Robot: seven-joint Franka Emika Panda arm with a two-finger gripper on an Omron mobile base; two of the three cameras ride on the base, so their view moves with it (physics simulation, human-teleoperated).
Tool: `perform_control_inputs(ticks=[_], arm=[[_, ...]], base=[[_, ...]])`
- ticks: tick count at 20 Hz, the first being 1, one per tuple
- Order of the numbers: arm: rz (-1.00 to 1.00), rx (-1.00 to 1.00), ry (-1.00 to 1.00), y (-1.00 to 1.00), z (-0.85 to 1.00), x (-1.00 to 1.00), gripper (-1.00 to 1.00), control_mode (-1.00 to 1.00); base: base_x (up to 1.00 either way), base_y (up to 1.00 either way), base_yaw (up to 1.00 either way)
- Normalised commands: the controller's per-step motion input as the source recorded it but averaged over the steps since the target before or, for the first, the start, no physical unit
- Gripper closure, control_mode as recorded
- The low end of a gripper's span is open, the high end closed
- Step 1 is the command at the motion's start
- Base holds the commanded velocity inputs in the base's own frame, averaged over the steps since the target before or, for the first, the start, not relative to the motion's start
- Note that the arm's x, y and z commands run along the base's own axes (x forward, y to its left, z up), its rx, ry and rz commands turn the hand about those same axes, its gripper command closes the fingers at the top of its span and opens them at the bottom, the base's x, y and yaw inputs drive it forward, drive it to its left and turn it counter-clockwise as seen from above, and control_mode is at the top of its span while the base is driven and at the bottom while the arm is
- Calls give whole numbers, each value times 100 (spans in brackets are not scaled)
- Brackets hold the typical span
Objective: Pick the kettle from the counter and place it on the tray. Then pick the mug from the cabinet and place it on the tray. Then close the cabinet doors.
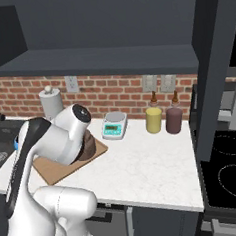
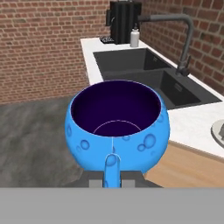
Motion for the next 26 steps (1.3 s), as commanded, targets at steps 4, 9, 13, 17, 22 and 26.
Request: perform_control_inputs(ticks=[4,9,13,17,22,26], arm=[[0,0,0,11,-35,18,100,-100],[0,0,4,7,-30,15,100,-100],[0,0,8,0,-23,22,100,-100],[0,0,9,0,-21,23,100,-100],[0,0,9,5,-21,26,100,-100],[0,0,1,11,-39,35,100,-100]], base=[[0,0,0],[0,0,0],[0,0,0],[0,0,0],[0,0,0],[0,0,0]])
